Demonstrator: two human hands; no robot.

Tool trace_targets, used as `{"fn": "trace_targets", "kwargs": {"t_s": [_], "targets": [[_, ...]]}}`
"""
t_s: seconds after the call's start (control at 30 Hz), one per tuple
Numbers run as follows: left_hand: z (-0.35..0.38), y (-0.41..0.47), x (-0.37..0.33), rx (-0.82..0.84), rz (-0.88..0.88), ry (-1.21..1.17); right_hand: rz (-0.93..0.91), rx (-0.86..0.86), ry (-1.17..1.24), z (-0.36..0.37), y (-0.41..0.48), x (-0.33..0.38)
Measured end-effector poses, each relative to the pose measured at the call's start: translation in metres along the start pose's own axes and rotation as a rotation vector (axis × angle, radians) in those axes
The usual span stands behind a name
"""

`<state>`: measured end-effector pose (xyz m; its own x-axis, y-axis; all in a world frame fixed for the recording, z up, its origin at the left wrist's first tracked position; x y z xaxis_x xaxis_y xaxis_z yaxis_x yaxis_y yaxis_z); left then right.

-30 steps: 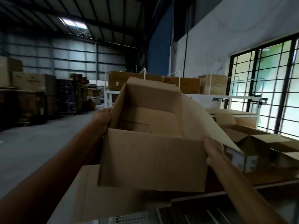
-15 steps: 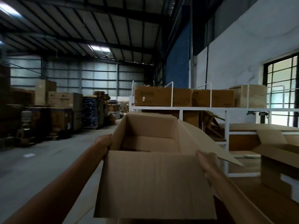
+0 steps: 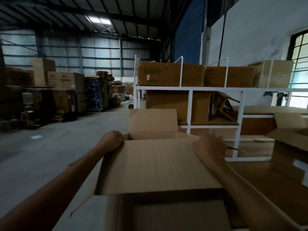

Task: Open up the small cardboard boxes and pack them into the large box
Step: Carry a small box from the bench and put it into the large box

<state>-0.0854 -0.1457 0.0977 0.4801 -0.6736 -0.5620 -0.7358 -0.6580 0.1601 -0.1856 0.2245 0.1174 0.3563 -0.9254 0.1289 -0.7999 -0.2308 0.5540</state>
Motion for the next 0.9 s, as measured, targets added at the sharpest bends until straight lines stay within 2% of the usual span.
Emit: {"fn": "trace_targets", "kwargs": {"t_s": [0.07, 0.13, 0.23, 0.37, 0.4, 0.47, 0.57, 0.7, 0.8, 0.9], "targets": [[0.013, -0.006, -0.016, -0.015, 0.119, 0.130, -0.209, 0.012, 0.043, 0.012, 0.005, 0.030], [0.023, -0.011, -0.025, -0.039, 0.190, 0.195, -0.426, 0.127, 0.170, 0.042, 0.000, 0.060], [0.040, -0.020, -0.027, -0.110, 0.298, 0.309, -0.446, 0.344, 0.150, 0.086, -0.010, 0.067], [0.063, -0.029, -0.041, -0.185, 0.427, 0.397, -0.443, 0.536, 0.133, 0.121, -0.021, 0.059], [0.075, -0.027, -0.038, -0.126, 0.402, 0.409, -0.439, 0.570, 0.193, 0.126, -0.027, 0.057], [0.115, -0.023, -0.009, 0.102, 0.272, 0.493, -0.442, 0.640, 0.301, 0.142, -0.045, 0.059], [0.162, -0.025, 0.048, 0.325, 0.106, 0.559, -0.461, 0.674, 0.318, 0.166, -0.075, 0.066], [0.171, -0.025, 0.048, 0.452, 0.109, 0.489, -0.429, 0.754, 0.393, 0.164, -0.081, 0.070], [0.177, -0.034, 0.034, 0.569, 0.147, 0.375, -0.454, 0.846, 0.334, 0.152, -0.081, 0.075], [0.170, -0.059, 0.014, 0.695, 0.267, 0.312, -0.458, 1.029, 0.339, 0.134, -0.096, 0.084]]}}
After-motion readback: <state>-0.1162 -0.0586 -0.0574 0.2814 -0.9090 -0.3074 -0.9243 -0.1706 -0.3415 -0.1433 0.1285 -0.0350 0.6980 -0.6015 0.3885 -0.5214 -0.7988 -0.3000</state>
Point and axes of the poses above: each hand's wrist, its own y-axis towards the middle knuckle, its own z-axis out of the palm, x = y × z, the point moved 10 cm from there along y, towards the middle knuckle, and after that the axes turned 12 degrees about -z, right-handed, at the moved point
